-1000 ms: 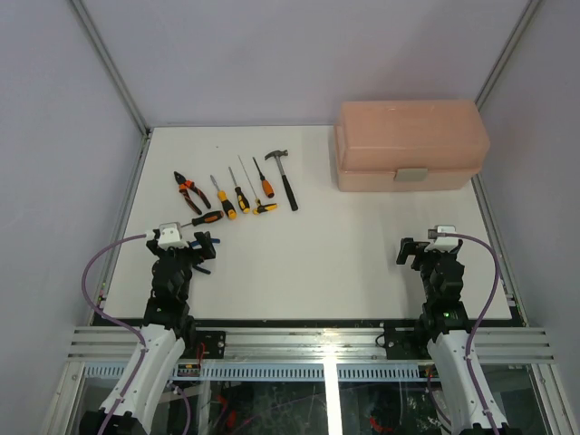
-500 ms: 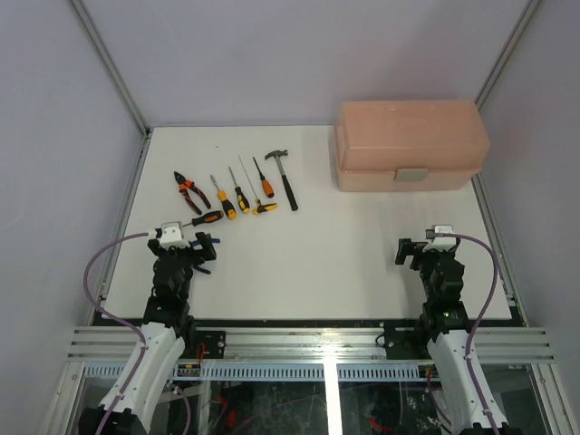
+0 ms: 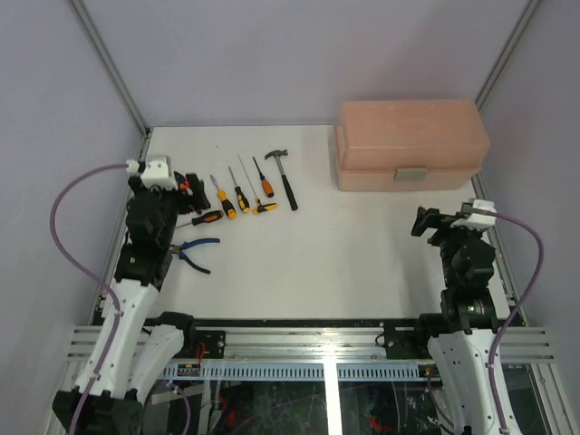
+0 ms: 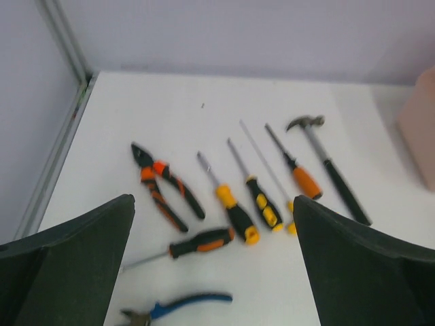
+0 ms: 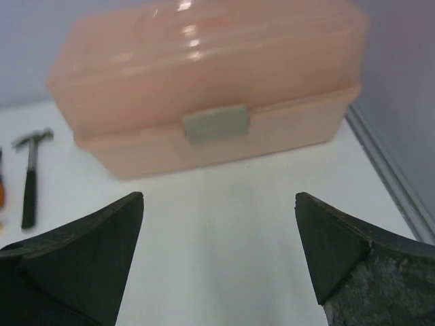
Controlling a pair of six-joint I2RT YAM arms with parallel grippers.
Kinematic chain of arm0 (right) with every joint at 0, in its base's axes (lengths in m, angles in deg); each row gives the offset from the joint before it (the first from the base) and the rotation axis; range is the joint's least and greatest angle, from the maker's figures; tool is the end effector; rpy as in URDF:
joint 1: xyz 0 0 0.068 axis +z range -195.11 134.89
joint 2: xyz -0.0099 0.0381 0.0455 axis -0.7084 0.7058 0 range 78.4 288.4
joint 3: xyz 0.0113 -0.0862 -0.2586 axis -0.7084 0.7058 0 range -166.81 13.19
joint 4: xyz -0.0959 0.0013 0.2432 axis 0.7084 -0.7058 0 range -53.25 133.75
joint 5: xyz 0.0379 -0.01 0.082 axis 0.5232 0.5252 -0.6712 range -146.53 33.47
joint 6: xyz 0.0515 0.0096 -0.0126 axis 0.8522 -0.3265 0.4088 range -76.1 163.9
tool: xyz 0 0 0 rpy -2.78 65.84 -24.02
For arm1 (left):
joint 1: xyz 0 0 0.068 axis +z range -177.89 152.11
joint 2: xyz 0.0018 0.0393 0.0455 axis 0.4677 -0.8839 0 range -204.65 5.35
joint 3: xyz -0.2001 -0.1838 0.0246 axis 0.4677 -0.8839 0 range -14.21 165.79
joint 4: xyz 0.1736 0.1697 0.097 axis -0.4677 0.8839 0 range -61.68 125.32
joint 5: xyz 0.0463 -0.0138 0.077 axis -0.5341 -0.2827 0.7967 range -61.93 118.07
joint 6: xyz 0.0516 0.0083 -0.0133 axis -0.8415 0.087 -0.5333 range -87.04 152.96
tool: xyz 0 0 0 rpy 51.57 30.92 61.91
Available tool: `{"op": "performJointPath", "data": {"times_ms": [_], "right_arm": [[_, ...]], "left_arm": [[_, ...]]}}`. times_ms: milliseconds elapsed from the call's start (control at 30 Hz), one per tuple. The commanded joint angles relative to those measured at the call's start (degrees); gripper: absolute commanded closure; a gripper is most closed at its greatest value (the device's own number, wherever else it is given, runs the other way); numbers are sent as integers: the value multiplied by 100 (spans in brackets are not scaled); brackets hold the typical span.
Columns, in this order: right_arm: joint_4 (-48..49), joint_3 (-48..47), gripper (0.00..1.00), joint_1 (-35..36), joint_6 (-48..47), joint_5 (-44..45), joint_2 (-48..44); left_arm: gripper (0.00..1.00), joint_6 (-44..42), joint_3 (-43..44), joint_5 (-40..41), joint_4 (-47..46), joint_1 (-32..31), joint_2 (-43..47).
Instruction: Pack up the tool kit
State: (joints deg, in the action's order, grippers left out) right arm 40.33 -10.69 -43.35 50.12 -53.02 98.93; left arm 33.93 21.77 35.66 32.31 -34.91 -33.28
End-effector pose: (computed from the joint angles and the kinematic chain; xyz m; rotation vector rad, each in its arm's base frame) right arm 0.1233 0.0016 0.2802 0.1093 1.5685 0.0610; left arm 0.1691 -0.0162 0.3143 -0.0104 1.6855 0.0069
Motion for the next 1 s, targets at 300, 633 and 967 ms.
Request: {"op": "performJointPath", "data": {"times_ms": [300,633,967], "right_arm": [[-1894,-3352,1,0,926,2258,2535],[-1572,-4367,0,-232,739,2501,4067],[-1355,-6045,0,-1180,1046,1130,5853]], "left_arm": [[0,1224,5256,-1989,2011,-507,-4360],[0,2198,7526,-2469,1839,-1649,-6721],[0,2991,9395,-2472,1116,-2096,-8666]]}}
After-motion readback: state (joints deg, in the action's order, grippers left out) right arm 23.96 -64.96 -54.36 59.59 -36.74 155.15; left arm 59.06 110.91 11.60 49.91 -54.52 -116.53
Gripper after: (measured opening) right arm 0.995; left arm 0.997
